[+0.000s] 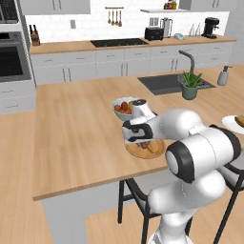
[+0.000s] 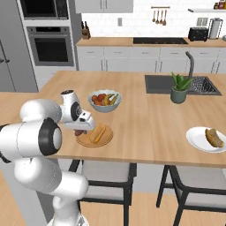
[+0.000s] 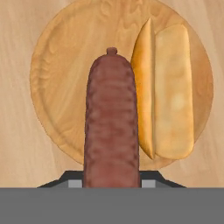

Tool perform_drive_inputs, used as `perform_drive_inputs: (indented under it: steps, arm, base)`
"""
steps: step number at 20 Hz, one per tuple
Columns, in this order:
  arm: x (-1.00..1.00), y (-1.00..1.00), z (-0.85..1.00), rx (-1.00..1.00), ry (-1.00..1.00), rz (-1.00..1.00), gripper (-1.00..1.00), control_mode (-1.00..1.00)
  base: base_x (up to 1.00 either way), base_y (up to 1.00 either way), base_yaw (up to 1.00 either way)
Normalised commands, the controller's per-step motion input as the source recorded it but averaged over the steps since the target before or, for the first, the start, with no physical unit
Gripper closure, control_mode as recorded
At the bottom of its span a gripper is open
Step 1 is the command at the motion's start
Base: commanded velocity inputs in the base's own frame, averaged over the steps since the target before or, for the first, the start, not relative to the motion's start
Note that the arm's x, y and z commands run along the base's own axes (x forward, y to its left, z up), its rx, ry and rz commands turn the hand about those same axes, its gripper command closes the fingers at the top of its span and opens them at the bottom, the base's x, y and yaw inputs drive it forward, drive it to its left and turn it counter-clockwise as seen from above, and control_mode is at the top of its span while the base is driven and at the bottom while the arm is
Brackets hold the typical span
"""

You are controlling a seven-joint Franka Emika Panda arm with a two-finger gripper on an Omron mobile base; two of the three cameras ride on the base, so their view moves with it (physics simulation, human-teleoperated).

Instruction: Place one bun and one sausage from the bowl on each plate.

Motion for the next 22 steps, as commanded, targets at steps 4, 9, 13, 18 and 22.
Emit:
perform_drive_inputs:
  steps: [4, 9, 13, 18, 22]
  arm:
    - [-0.10, 0.00, -0.17, 0.00, 0.00, 0.00, 1.00, -1.00]
    - [-0.02, 0.01, -0.23, 0.00, 0.00, 0.00, 1.00, -1.00]
    - [0.08, 0.03, -0.12, 0.00, 0.00, 0.00, 1.00, -1.00]
    - [0.02, 0.01, -0.06, 0.00, 0.00, 0.00, 1.00, -1.00]
    - [0.10, 0.00, -0.03, 0.00, 0.00, 0.00, 1.00, -1.00]
  base:
    - [0.00, 0.00, 0.00]
    - [0.00, 0.00, 0.00]
    - [0.00, 0.00, 0.00]
    - [0.00, 0.00, 0.00]
    - [0.00, 0.00, 0.00]
